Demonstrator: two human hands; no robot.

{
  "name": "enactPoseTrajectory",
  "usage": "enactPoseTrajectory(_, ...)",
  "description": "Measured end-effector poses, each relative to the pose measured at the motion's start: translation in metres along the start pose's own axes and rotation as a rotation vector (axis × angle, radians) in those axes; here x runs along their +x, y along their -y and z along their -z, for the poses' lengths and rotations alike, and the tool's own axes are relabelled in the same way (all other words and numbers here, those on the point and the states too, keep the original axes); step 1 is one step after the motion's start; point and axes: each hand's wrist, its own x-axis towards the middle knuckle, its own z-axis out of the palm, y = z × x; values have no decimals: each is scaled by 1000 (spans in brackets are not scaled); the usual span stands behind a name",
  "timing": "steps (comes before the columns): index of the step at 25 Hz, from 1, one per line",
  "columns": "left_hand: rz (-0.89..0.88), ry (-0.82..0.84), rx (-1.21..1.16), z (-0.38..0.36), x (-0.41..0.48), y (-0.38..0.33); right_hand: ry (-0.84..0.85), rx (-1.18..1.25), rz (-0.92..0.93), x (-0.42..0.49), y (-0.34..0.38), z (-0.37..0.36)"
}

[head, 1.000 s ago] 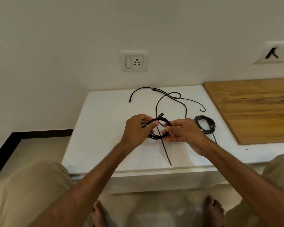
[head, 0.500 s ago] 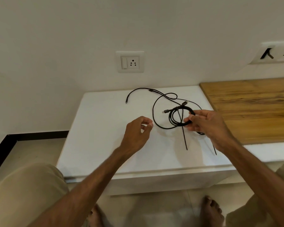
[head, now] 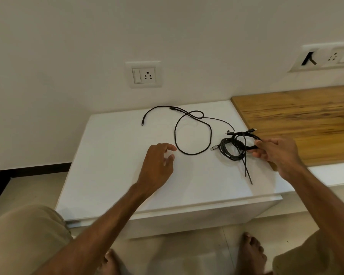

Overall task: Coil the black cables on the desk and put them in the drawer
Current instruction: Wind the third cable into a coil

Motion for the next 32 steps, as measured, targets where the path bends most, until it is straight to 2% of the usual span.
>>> enactPoseTrajectory(2,-141,11,76,-4,-1,1,-8,31,0,-1,0,-2)
enactPoseTrajectory(4,-209,70,118,-6,-1,-2,-26,-16,21,-2,3,-5)
enactPoseTrajectory(8,-275,254,243,-12,-5,-1,-68,-420,209,-1,8,-7)
enactPoseTrajectory(11,-294,261,321,-12,-5,4,-187,-733,387,0,9,-10)
enactPoseTrajectory(13,-299,228,338,-10,-2,2,-255,-752,521,-2,14,-17)
enactPoseTrajectory(15,-272,198,357,-8,0,-1,-250,-690,646,-10,23,-29)
enactPoseTrajectory(19,-182,152,385,0,2,-5,-54,-576,823,-37,30,-63)
enactPoseTrajectory(22,-124,192,460,9,3,-9,131,-634,839,-46,25,-91)
enactPoseTrajectory(28,-19,392,509,30,-6,-25,526,-817,776,-54,10,-127)
enactPoseTrajectory(32,90,550,447,46,-15,-27,647,-887,790,-65,6,-140)
